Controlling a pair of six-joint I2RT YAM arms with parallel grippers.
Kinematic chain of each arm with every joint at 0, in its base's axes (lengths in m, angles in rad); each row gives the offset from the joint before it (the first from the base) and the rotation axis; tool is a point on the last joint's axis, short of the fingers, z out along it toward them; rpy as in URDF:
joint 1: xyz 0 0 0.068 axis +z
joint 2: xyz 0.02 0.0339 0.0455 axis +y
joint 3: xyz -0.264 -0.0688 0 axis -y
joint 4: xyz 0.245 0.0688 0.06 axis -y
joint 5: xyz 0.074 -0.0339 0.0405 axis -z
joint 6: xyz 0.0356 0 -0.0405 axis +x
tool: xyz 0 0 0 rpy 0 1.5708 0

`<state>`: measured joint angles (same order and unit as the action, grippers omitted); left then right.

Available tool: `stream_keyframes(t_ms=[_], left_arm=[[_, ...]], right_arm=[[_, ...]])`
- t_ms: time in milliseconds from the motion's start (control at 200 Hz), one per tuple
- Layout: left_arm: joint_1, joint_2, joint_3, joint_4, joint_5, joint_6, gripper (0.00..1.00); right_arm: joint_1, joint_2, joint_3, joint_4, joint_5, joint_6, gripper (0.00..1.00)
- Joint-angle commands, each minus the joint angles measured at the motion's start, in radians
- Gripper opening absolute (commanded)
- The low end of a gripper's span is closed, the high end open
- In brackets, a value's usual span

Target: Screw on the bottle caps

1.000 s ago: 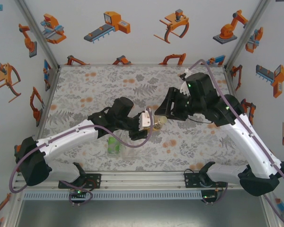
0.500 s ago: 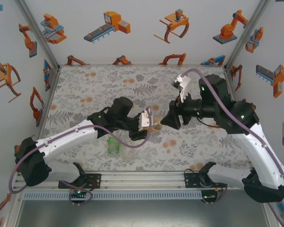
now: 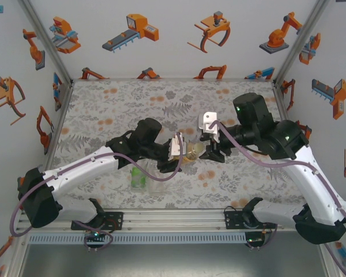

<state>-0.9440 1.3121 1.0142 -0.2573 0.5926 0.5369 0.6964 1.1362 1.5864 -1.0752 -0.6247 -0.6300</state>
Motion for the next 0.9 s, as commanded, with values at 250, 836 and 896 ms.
stream_keyframes(t_ms=[250,836,896], left_arm=[[-0.009,-0.018,0.038,0.005,0.035,0.021,0.0],[-0.013,-0.018,0.035,0.005,0.028,0.016,0.0],[-0.015,-0.016,0.036,0.005,0.027,0.016,0.0]], right_arm=[[0.003,-0.029,-0.028,0.043,-0.057,-0.03,0.49],[0.004,-0.027,-0.047,0.066,-0.061,-0.002,0.31],[0.004,-0.027,-0.044,0.052,-0.058,-0.002,0.25]])
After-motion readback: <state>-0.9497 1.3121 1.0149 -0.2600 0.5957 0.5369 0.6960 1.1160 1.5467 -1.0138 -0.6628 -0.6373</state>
